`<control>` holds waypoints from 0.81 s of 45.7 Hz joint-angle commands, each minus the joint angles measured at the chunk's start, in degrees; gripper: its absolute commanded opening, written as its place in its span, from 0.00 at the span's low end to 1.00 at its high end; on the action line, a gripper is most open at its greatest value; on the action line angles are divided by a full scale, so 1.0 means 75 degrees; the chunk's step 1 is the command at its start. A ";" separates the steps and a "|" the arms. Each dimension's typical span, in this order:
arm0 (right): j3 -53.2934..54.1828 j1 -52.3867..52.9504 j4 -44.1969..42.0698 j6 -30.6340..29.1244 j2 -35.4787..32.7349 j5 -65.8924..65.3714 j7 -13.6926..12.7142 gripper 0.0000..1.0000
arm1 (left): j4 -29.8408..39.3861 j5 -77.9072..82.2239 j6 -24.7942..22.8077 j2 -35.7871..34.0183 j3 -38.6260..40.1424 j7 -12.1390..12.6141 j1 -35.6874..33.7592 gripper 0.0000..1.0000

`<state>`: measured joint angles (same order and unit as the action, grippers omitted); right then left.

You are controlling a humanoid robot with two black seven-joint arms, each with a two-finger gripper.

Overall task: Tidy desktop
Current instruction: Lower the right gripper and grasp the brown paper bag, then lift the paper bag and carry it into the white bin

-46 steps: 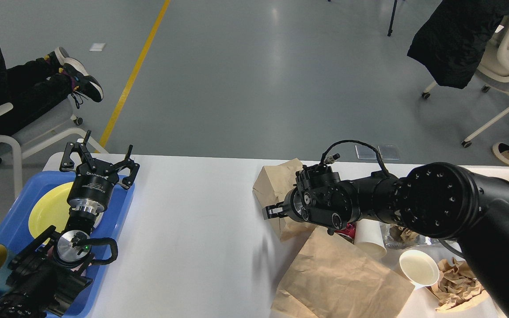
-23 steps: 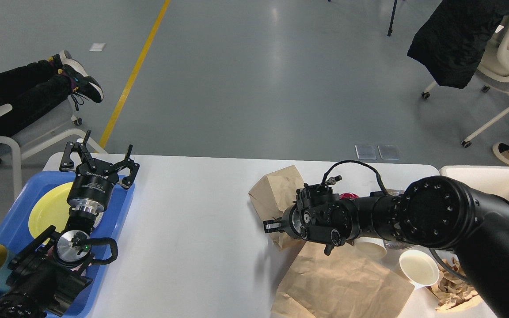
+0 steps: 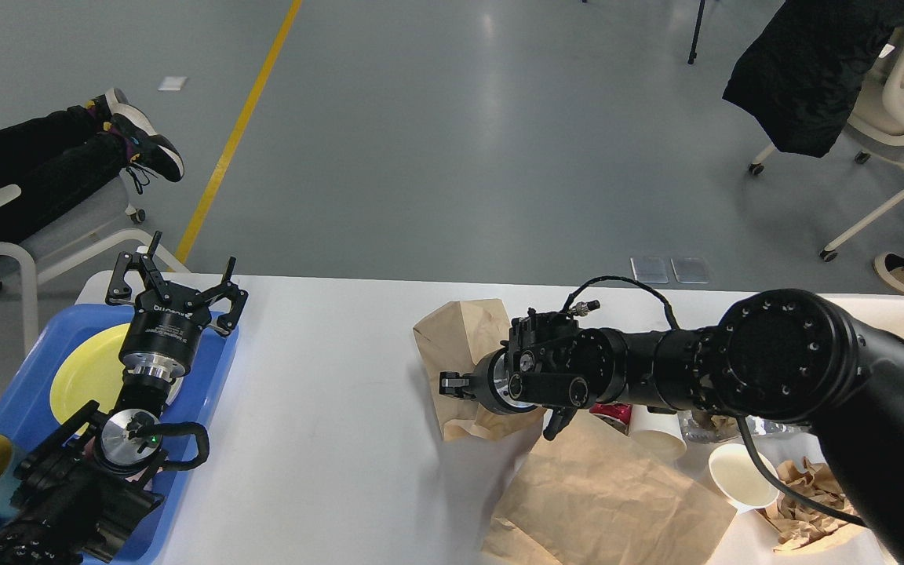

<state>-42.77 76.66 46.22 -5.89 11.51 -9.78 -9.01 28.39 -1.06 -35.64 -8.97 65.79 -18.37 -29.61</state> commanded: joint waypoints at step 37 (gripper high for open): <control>-0.4292 0.8035 0.4125 -0.4476 -0.2132 0.3272 0.0428 0.00 | 0.0000 0.0000 -0.0006 0.0000 -0.0006 0.0001 0.0011 0.96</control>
<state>-67.06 130.81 70.82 -38.56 -3.97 12.65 -7.42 28.39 -1.05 -35.67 -8.96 65.74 -18.37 -29.62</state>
